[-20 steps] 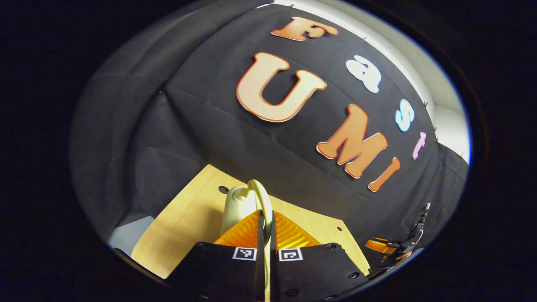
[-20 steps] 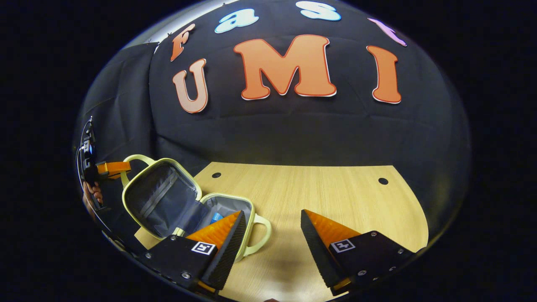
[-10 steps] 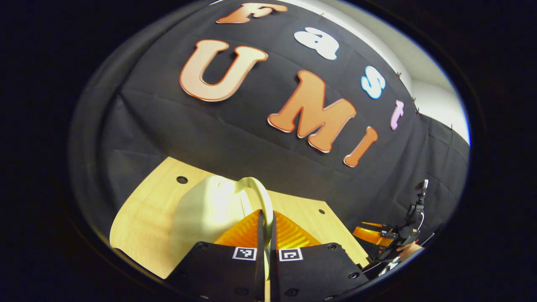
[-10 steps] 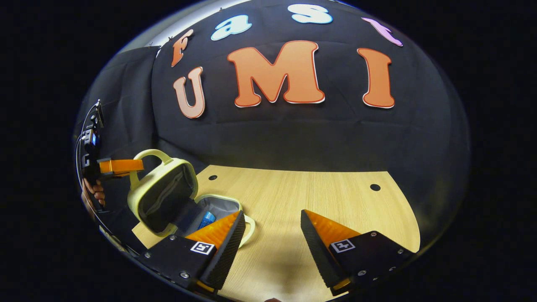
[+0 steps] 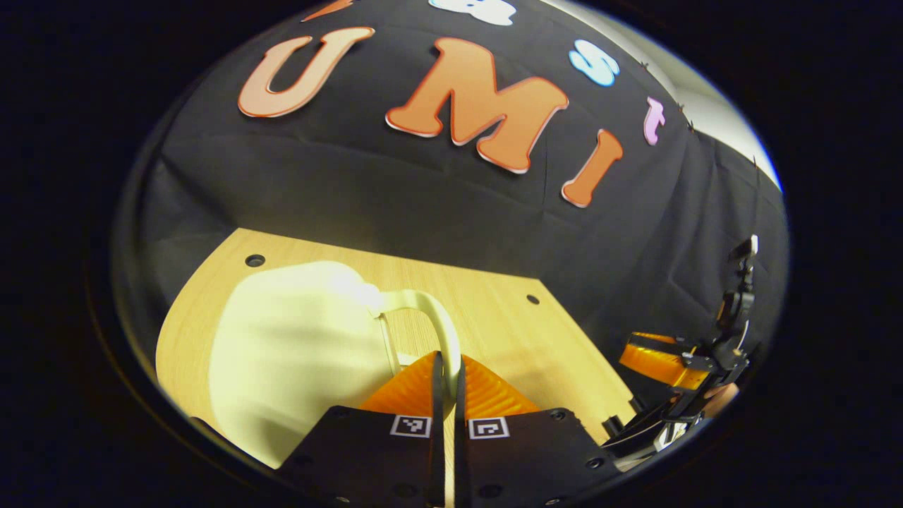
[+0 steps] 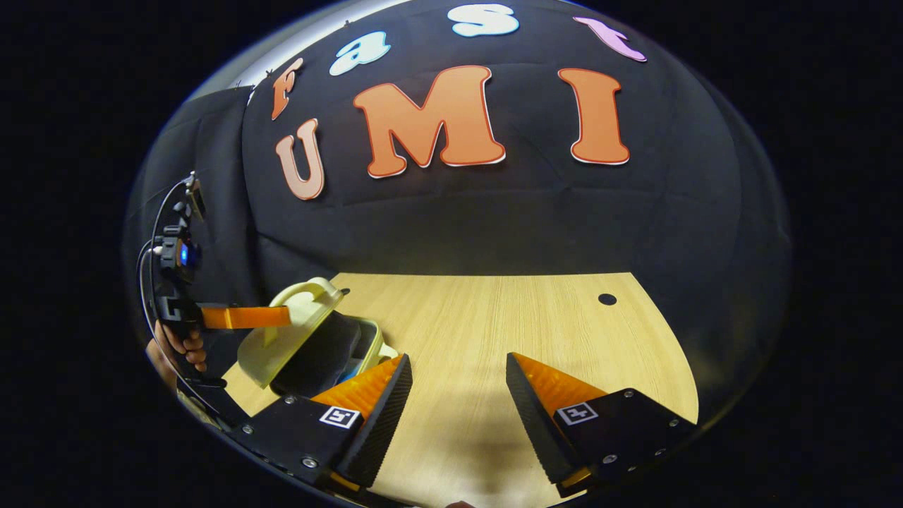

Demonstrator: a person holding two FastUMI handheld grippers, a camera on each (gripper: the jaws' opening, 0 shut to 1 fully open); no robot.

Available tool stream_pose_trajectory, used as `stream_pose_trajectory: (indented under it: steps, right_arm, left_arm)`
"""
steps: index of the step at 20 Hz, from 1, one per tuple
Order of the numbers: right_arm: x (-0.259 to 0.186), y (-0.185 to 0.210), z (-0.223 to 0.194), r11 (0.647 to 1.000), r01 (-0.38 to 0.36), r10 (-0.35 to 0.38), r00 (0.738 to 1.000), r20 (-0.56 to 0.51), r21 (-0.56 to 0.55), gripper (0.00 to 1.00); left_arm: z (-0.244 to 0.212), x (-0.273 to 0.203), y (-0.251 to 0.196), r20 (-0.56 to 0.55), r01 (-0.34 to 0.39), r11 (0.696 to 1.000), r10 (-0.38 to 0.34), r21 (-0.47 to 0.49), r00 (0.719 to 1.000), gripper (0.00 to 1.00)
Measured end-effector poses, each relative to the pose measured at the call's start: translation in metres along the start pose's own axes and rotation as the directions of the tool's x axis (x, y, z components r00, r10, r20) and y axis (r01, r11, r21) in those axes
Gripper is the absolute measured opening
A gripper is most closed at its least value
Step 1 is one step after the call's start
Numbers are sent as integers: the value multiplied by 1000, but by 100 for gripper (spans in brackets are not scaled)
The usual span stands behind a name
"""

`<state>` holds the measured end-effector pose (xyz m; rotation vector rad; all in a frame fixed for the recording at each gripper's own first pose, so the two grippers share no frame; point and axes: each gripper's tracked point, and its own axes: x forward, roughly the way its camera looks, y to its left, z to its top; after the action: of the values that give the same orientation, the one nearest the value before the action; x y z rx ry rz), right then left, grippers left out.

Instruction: First open the suitcase, pack the skin care products into it, and then close the suitcase.

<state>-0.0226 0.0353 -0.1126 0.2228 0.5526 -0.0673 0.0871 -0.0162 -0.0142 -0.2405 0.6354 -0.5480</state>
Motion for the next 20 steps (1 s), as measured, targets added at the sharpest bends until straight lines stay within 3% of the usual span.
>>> stream_pose_trajectory:
  steps: [8, 9, 11, 13, 14, 16, 17, 19, 20]
  right_arm:
    - [-12, -30, 2, 999, -15, 15, 1000, 16, -33, 86]
    - [-14, -32, 2, 999, -18, 18, 1000, 17, -38, 86]
    - [-15, -35, 2, 998, -29, 30, 999, 24, -49, 86]
    - [-18, -36, 5, 997, -36, 38, 999, 38, -62, 86]
    - [-18, -38, 9, 997, -30, 34, 998, 55, -70, 86]
    - [-24, -43, 25, 996, -3, 13, 993, 117, -90, 87]
    - [-27, -46, 33, 994, 15, 1, 988, 157, -105, 86]
    - [-33, -49, 52, 989, 55, -21, 971, 236, -138, 86]
    - [-37, -50, 61, 986, 73, -30, 961, 274, -147, 86]
  left_arm:
    - [-67, 42, -14, -103, -131, 983, 145, 127, 984, 5]
    - [-75, 48, -19, -125, -130, 982, 147, 136, 981, 5]
    - [-85, 55, -58, -134, -52, 995, 63, 84, 989, 23]
    - [-72, 53, -80, -75, -67, 990, 77, 124, 994, 19]
    - [-60, 53, -88, -36, -71, 986, 78, 150, 996, 12]
    - [-36, 47, -114, 50, -84, 978, 75, 193, 996, 51]
    - [-25, 39, -124, 95, -92, 973, 73, 212, 993, 48]
    - [-1, 25, -140, 192, -121, 965, 77, 233, 978, 67]
    - [13, 15, -151, 232, -140, 963, 85, 231, 969, 83]
